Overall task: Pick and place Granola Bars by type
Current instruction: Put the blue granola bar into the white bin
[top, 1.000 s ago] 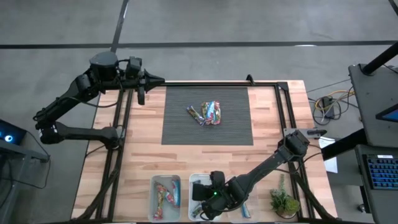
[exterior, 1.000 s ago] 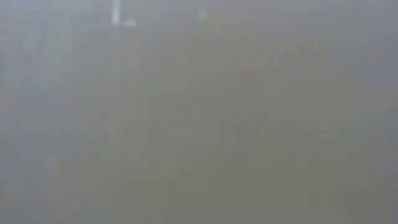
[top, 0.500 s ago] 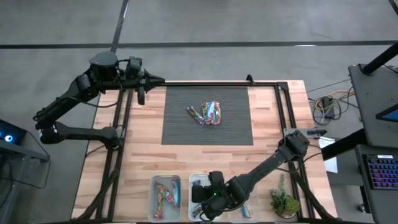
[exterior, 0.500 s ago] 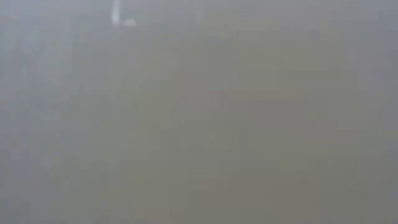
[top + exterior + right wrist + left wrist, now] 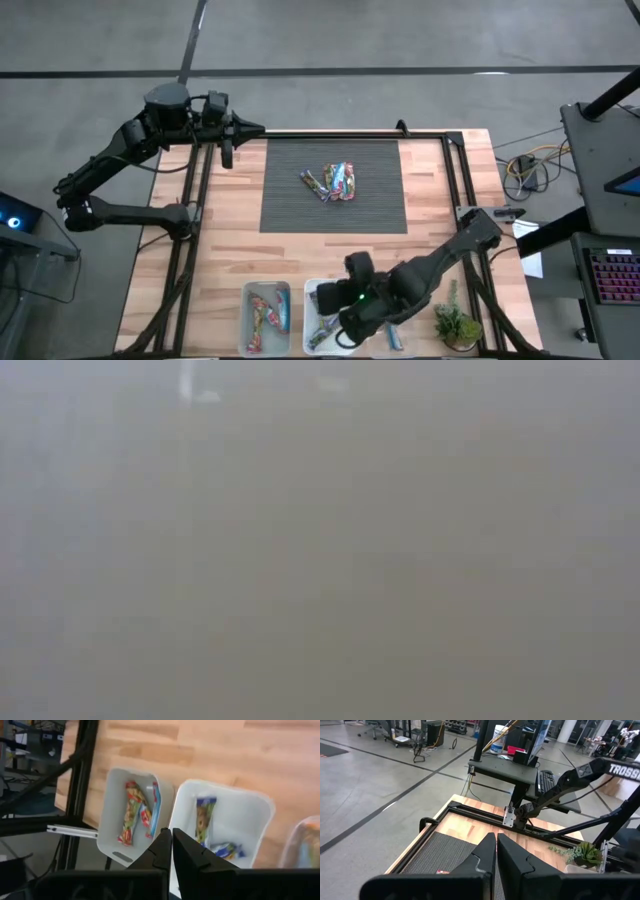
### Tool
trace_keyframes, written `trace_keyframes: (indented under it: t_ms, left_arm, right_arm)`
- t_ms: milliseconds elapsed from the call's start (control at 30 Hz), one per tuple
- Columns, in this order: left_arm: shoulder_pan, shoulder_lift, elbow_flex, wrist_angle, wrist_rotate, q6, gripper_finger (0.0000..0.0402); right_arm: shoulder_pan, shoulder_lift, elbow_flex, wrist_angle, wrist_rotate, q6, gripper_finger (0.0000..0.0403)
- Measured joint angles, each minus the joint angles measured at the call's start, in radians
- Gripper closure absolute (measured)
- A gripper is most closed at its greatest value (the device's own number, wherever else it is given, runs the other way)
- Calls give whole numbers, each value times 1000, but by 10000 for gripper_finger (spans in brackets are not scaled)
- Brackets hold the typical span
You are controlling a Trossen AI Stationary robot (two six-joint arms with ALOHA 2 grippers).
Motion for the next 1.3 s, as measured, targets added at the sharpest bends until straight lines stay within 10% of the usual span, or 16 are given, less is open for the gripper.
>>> trace_keyframes:
  t_ms: [633, 1300]
  left_arm:
    - [0, 0, 0, 0, 0, 0, 402]
    - [0, 0, 0, 0, 0, 4, 402]
  right_arm:
    - [-9, -171, 71, -76, 81, -283, 394]
    - [-12, -474, 71, -2, 216, -966, 394]
